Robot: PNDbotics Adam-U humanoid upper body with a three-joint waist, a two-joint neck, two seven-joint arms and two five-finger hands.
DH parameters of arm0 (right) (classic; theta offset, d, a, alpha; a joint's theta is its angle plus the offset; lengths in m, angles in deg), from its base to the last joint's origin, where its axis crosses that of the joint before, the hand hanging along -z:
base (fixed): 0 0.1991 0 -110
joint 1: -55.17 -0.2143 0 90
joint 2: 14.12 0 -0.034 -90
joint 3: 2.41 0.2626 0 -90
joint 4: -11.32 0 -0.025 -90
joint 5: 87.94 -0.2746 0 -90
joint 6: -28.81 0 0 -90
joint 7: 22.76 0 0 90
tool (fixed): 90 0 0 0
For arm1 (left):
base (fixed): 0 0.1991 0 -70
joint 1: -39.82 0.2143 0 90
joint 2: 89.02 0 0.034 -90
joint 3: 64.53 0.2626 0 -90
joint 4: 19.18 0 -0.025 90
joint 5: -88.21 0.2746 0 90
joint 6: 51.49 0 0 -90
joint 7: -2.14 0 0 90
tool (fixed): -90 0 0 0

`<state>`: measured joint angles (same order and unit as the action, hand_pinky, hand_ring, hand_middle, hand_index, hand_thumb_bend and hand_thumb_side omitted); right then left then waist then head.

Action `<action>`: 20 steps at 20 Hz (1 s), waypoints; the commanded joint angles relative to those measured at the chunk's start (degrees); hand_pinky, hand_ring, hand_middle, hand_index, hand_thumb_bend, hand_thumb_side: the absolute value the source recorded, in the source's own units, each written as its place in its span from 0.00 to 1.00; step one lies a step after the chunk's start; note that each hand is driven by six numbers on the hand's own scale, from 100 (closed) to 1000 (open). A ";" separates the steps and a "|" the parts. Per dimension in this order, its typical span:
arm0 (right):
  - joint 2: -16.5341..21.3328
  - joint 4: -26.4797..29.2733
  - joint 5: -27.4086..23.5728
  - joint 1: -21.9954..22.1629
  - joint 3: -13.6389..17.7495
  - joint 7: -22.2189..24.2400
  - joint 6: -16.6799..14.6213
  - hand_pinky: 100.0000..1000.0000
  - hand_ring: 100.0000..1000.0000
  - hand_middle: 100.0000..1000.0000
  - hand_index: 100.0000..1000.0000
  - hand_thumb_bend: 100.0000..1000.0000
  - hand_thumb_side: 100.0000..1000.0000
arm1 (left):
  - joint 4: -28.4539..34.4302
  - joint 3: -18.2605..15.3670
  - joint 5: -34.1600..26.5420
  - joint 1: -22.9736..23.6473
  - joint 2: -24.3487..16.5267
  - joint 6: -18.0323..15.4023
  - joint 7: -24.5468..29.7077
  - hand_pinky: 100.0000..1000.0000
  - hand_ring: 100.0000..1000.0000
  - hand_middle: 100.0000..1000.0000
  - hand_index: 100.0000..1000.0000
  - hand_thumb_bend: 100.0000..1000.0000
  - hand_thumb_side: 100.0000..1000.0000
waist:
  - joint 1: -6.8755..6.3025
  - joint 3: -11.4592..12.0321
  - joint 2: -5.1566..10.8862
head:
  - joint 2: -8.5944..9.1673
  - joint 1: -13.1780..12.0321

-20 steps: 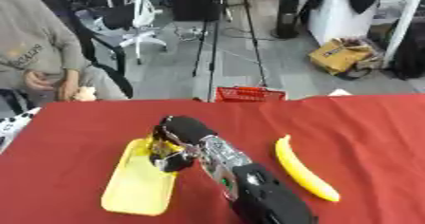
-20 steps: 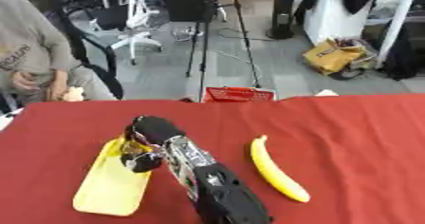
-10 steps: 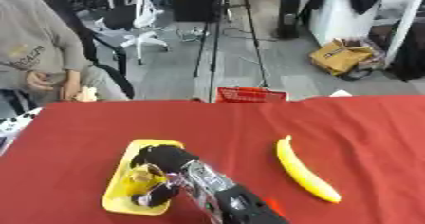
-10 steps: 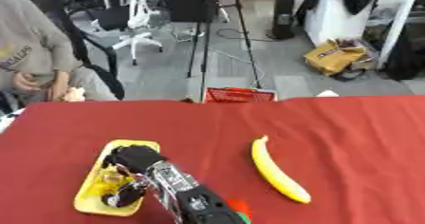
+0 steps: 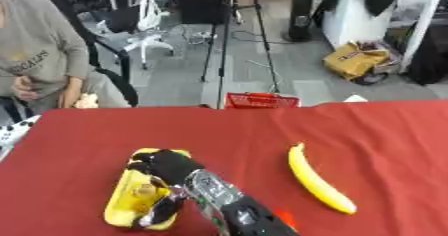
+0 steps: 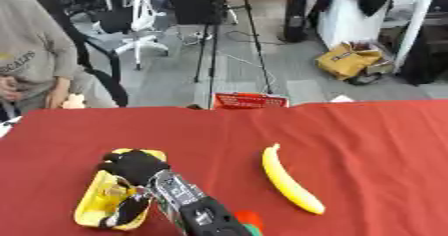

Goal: Pick up objects on the table and place them in the box.

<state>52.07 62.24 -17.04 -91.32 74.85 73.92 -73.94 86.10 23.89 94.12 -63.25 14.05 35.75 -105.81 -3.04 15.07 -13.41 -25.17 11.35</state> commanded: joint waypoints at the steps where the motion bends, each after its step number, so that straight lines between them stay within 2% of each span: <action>1: 2.50 5.47 -5.35 -2.23 1.01 -0.18 1.55 0.90 0.86 0.93 0.94 0.65 0.49 | 0.82 -0.25 0.18 -0.09 -0.68 -0.09 -0.16 0.48 0.72 0.69 0.71 0.61 0.81 | 0.86 -0.51 2.37 | 0.26 -0.56; 4: 5.47 9.33 -10.58 -2.66 1.56 -0.41 3.51 0.87 0.84 0.91 0.92 0.64 0.51 | 0.77 -0.49 0.25 0.24 -0.87 -0.12 -0.40 0.48 0.72 0.69 0.71 0.61 0.81 | 0.95 -1.67 2.62 | 0.03 -1.16; 7: 11.45 12.78 -17.12 -1.21 2.90 -0.74 5.60 0.83 0.81 0.89 0.91 0.63 0.53 | 0.66 -1.04 0.36 0.80 -1.17 -0.13 -0.91 0.48 0.72 0.69 0.71 0.61 0.81 | 0.97 -4.73 2.88 | -0.10 -2.47; 10: 15.44 15.40 -23.00 0.51 3.38 -0.26 7.54 0.81 0.79 0.88 0.89 0.63 0.53 | 0.61 -1.31 0.40 1.15 -1.40 -0.16 -1.22 0.48 0.72 0.70 0.71 0.61 0.81 | 1.04 -6.19 2.99 | -0.30 -3.28; 12: 20.67 18.77 -27.42 3.84 4.65 -0.93 8.79 0.79 0.78 0.87 0.89 0.62 0.54 | 0.56 -1.80 0.45 1.54 -1.63 -0.15 -1.62 0.48 0.73 0.70 0.71 0.61 0.81 | 0.96 -8.31 2.99 | -0.51 -5.02; 15: 25.98 24.59 -33.68 8.60 6.32 -2.08 10.40 0.77 0.76 0.86 0.88 0.62 0.55 | 0.46 -2.21 0.37 2.09 -1.77 -0.17 -2.10 0.48 0.73 0.70 0.71 0.61 0.81 | 0.56 -11.00 2.87 | -0.75 -7.77; 20: 30.28 30.97 -37.88 14.44 7.66 -2.22 12.75 0.76 0.76 0.86 0.88 0.62 0.54 | 0.33 -2.42 0.28 2.25 -1.67 -0.32 -2.51 0.48 0.74 0.71 0.71 0.60 0.81 | 0.18 -14.42 2.94 | -1.27 -10.75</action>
<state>80.25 90.52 -53.54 -75.98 81.86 71.72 -61.79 85.75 22.00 94.35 -60.74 13.44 35.57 -108.03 -2.71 0.39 -12.74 -26.00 1.37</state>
